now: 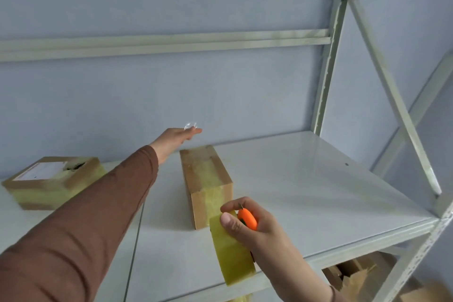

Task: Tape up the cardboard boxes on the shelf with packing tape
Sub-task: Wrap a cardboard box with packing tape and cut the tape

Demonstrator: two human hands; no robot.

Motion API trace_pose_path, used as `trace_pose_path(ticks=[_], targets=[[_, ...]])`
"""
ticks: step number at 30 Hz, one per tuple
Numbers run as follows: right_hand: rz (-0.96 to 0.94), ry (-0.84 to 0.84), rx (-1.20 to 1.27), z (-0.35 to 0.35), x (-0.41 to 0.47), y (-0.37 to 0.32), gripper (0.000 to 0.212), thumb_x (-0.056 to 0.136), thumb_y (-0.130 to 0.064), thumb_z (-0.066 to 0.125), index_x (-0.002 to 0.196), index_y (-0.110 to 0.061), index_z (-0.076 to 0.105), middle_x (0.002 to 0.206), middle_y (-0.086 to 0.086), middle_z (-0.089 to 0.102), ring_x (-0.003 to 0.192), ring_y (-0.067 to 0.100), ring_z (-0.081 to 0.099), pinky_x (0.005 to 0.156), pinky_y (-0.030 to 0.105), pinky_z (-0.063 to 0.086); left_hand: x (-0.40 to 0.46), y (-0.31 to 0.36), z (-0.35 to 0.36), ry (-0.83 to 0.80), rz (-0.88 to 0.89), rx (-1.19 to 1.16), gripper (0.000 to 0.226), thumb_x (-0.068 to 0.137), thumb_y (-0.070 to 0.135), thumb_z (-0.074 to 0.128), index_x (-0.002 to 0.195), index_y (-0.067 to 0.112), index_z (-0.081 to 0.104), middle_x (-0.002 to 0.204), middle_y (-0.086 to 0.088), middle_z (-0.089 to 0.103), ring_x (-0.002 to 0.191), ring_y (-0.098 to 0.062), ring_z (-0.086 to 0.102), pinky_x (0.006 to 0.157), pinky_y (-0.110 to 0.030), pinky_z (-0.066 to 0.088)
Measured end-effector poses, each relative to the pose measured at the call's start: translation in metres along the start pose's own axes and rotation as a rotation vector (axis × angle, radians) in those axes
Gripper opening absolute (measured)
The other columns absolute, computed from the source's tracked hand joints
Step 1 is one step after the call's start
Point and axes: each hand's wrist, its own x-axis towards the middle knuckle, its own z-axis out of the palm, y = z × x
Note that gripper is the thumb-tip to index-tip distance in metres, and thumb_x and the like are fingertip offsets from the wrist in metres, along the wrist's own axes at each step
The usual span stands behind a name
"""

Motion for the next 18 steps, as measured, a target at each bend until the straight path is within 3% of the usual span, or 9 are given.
trace_pose_path(ticks=[3,7,11,15,18], targets=[[0.034,0.028,-0.006,-0.003,0.009,0.002,0.036,0.073,-0.059,0.077,0.097,-0.034,0.069,0.065,-0.014,0.053,0.06,0.007,0.048,0.055,0.015,0.038,0.01,-0.01,0.007,-0.008,-0.04,0.003,0.033,0.1,0.059,0.053,0.122,0.042,0.072,0.119,0.008,0.063,0.115,-0.016,0.054,0.096,-0.031,0.031],[0.09,0.065,-0.077,0.001,0.015,0.017,0.012,0.089,-0.044,0.077,0.092,-0.038,0.066,0.07,-0.012,0.062,0.063,0.006,0.055,0.062,0.019,0.043,0.019,-0.025,0.019,-0.063,-0.101,-0.02,0.038,0.097,0.055,0.061,0.123,0.03,0.075,0.12,0.006,0.072,0.115,-0.012,0.064,0.096,-0.022,0.041],[0.127,0.055,-0.104,0.002,0.022,0.03,0.011,0.091,-0.044,0.074,0.094,-0.04,0.065,0.069,-0.016,0.063,0.064,0.004,0.056,0.065,0.022,0.046,0.029,-0.031,0.022,-0.027,-0.267,-0.098,0.04,0.094,0.052,0.067,0.113,0.017,0.075,0.102,-0.001,0.075,0.093,-0.015,0.069,0.084,-0.028,0.053],[0.124,0.064,-0.125,0.004,0.027,0.04,0.012,0.091,-0.046,0.073,0.097,-0.042,0.063,0.071,-0.017,0.062,0.064,0.002,0.056,0.066,0.024,0.048,0.035,-0.029,0.026,0.005,-0.379,-0.202,0.023,0.096,0.039,0.069,0.105,0.017,0.07,0.092,-0.002,0.068,0.084,-0.018,0.064,0.074,-0.031,0.055],[0.131,0.058,-0.142,0.006,0.029,0.045,0.011,0.091,-0.045,0.073,0.097,-0.042,0.063,0.072,-0.018,0.062,0.064,0.001,0.056,0.067,0.025,0.048,0.035,-0.03,0.03,0.062,-0.439,-0.246,0.017,0.1,0.018,0.055,0.087,0.013,0.064,0.082,-0.007,0.063,0.069,-0.021,0.06,0.065,-0.032,0.052]])
